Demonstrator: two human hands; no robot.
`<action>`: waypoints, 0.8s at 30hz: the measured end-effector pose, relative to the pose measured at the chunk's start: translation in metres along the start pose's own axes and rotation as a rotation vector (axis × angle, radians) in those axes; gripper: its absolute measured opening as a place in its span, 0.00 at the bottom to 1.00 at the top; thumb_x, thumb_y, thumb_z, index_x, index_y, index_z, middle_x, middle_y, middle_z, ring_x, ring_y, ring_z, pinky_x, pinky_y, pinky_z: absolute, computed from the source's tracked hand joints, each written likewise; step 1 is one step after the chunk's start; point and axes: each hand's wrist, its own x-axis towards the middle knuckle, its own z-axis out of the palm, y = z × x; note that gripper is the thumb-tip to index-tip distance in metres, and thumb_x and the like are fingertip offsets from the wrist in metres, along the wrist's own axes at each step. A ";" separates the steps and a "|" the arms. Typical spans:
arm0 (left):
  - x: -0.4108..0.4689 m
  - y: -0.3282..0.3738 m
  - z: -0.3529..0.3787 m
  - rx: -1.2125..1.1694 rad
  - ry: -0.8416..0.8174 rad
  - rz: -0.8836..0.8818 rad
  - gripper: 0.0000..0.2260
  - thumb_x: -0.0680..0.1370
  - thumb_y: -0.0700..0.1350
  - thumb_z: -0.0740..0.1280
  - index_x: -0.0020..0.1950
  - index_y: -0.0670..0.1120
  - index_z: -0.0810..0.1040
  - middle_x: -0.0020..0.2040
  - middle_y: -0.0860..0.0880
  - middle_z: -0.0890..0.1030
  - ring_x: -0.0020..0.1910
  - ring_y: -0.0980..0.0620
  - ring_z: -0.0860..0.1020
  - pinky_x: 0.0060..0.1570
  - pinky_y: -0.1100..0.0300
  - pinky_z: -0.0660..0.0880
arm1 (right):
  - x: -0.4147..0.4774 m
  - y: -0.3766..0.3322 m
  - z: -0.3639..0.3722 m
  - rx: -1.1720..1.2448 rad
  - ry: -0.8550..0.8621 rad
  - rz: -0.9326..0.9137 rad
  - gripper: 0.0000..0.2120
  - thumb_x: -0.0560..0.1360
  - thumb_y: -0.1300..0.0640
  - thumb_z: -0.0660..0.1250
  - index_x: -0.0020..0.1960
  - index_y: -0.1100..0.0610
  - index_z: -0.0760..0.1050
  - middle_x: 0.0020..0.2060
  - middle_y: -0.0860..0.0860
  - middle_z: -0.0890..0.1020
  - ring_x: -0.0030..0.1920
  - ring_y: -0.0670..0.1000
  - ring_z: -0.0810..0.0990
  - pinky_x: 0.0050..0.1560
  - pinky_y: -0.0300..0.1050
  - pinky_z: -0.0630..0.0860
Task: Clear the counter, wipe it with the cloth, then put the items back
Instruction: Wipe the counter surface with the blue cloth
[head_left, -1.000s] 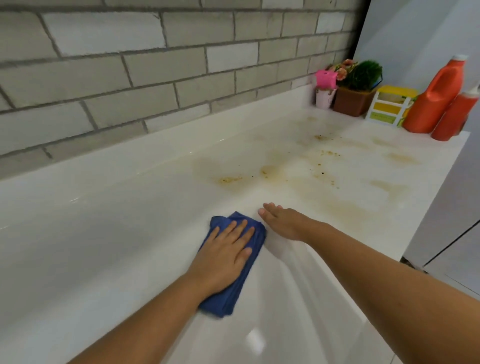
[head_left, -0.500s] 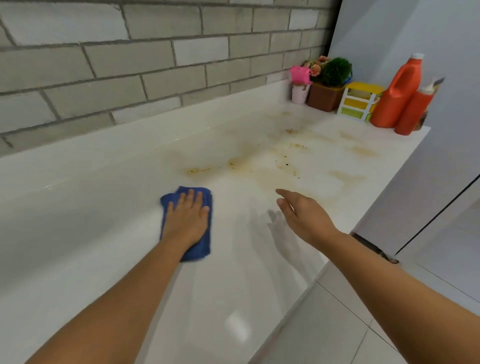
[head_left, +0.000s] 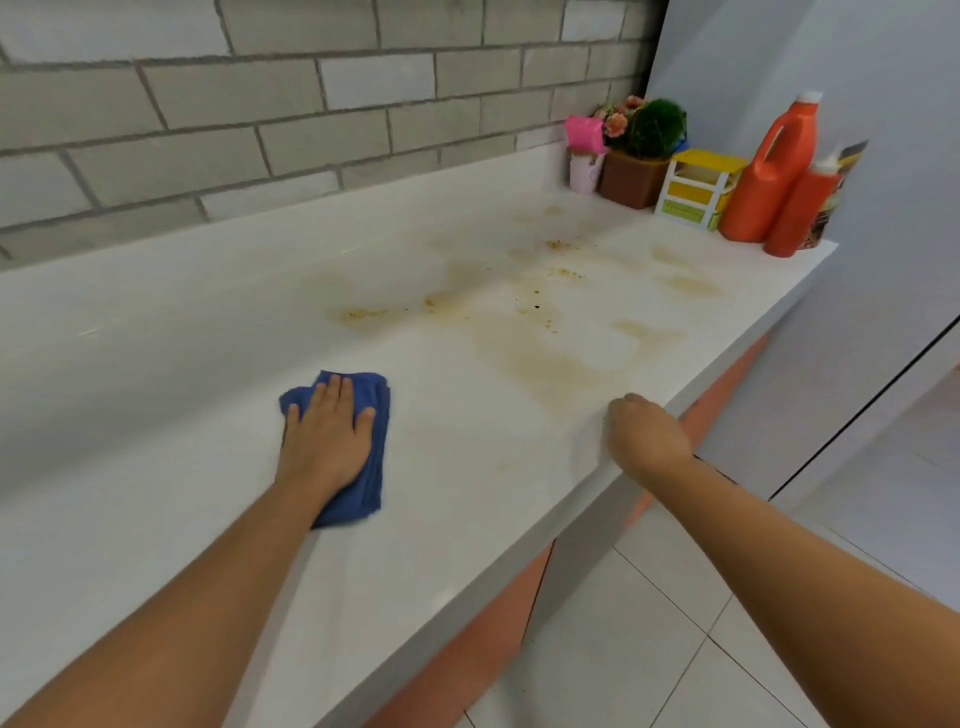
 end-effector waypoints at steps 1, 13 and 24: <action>0.007 0.002 -0.001 0.018 -0.005 -0.032 0.25 0.82 0.51 0.46 0.77 0.42 0.47 0.78 0.47 0.48 0.77 0.50 0.46 0.74 0.47 0.44 | 0.000 0.000 0.003 0.014 0.004 -0.027 0.13 0.77 0.66 0.51 0.57 0.65 0.72 0.56 0.59 0.74 0.57 0.58 0.73 0.52 0.47 0.69; -0.092 0.104 0.029 -0.042 -0.118 0.426 0.27 0.80 0.59 0.42 0.77 0.51 0.45 0.77 0.57 0.44 0.75 0.60 0.41 0.73 0.60 0.39 | 0.000 0.009 -0.014 0.045 -0.043 -0.170 0.19 0.83 0.53 0.43 0.68 0.54 0.66 0.50 0.57 0.74 0.58 0.59 0.74 0.69 0.57 0.61; -0.007 0.072 0.016 0.076 0.011 -0.074 0.25 0.82 0.50 0.46 0.77 0.42 0.49 0.78 0.46 0.49 0.77 0.49 0.47 0.74 0.47 0.45 | 0.001 0.012 -0.009 0.098 -0.090 -0.204 0.21 0.83 0.51 0.44 0.68 0.58 0.67 0.60 0.60 0.72 0.62 0.59 0.70 0.64 0.51 0.67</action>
